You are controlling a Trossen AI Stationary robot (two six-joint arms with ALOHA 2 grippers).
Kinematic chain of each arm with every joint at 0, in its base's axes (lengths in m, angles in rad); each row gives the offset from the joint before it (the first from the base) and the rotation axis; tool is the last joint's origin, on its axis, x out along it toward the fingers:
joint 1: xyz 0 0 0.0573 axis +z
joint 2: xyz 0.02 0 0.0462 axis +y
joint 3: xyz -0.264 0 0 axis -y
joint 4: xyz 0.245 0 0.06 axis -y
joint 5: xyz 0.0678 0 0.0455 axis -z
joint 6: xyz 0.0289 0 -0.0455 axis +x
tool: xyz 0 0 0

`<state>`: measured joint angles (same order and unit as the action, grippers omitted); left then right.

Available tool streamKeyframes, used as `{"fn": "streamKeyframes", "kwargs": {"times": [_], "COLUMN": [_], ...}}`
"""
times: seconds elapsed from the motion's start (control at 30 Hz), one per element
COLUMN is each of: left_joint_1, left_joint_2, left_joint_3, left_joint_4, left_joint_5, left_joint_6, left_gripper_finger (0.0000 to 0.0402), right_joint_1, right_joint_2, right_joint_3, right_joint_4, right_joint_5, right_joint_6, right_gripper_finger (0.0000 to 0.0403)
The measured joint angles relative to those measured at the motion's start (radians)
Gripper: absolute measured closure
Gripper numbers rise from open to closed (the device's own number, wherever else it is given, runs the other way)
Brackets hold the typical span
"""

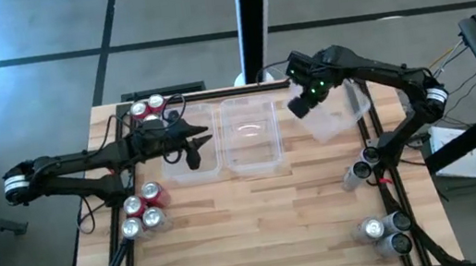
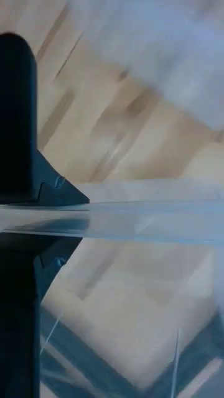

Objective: Sort soda cans
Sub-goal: Adjust the transparent bins to align them on the table

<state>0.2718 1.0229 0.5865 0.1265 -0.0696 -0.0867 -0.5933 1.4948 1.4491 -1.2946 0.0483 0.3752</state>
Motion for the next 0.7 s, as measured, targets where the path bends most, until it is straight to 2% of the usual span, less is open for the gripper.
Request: {"fn": "streamKeyframes", "kwargs": {"times": [0.13,0.27,0.47,0.7], "left_joint_1": [0.000,0.000,0.000,0.000], "left_joint_2": [0.001,0.001,0.001,0.001], "left_joint_3": [0.000,0.001,-0.004,-0.013], "left_joint_4": [0.001,0.003,0.004,0.001], "left_joint_5": [0.000,0.000,0.001,0.002], "left_joint_6": [-0.005,-0.005,-0.004,-0.002], "left_gripper_finger": [0.0280,0.0280,0.0280,0.0280], "right_joint_1": [0.006,0.015,0.044,0.071], "right_joint_2": [0.000,0.007,0.072,0.159], "right_joint_3": [0.071,0.081,0.080,0.080], "right_joint_4": [-0.031,-0.022,-0.022,0.072], "right_joint_5": [-0.020,-0.076,-0.125,-0.188], "right_joint_6": [0.263,0.465,0.562,0.581], "right_gripper_finger": [0.0377,0.0376,0.0372,0.0370]}}
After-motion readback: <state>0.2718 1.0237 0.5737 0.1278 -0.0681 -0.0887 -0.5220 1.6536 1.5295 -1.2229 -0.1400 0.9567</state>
